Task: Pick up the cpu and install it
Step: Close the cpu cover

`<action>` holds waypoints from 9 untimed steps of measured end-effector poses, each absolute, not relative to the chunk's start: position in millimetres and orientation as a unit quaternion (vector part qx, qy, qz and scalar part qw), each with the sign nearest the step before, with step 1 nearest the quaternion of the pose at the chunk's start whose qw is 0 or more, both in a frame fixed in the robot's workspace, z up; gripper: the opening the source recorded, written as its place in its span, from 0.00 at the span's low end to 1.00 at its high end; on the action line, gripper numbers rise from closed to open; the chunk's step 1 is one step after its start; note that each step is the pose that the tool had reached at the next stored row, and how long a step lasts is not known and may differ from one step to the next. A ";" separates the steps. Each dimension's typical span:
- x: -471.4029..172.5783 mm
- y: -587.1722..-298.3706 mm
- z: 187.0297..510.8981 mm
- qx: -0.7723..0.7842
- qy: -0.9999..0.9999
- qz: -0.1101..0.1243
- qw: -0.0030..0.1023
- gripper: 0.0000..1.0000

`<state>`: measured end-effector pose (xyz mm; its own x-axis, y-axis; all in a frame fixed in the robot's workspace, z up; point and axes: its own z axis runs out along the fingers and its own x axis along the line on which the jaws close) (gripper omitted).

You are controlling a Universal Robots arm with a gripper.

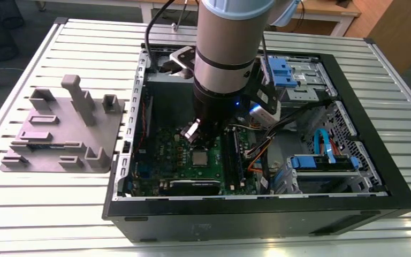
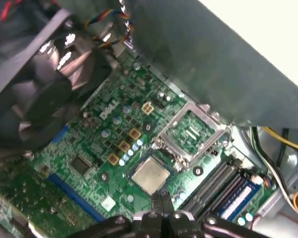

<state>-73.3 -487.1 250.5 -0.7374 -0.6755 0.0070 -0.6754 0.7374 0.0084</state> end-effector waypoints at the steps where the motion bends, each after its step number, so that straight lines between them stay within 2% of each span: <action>1: -73.3 -487.2 250.3 0.371 -0.929 -0.003 0.005 0.10; 7: -73.4 -487.2 249.2 0.417 -0.909 -0.005 0.004 0.10; 9: -73.2 -487.1 249.1 0.422 -0.907 -0.018 -0.002 0.10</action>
<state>-73.2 -487.1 249.1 -0.6445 -0.7643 -0.0186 -0.7645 0.6439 0.0300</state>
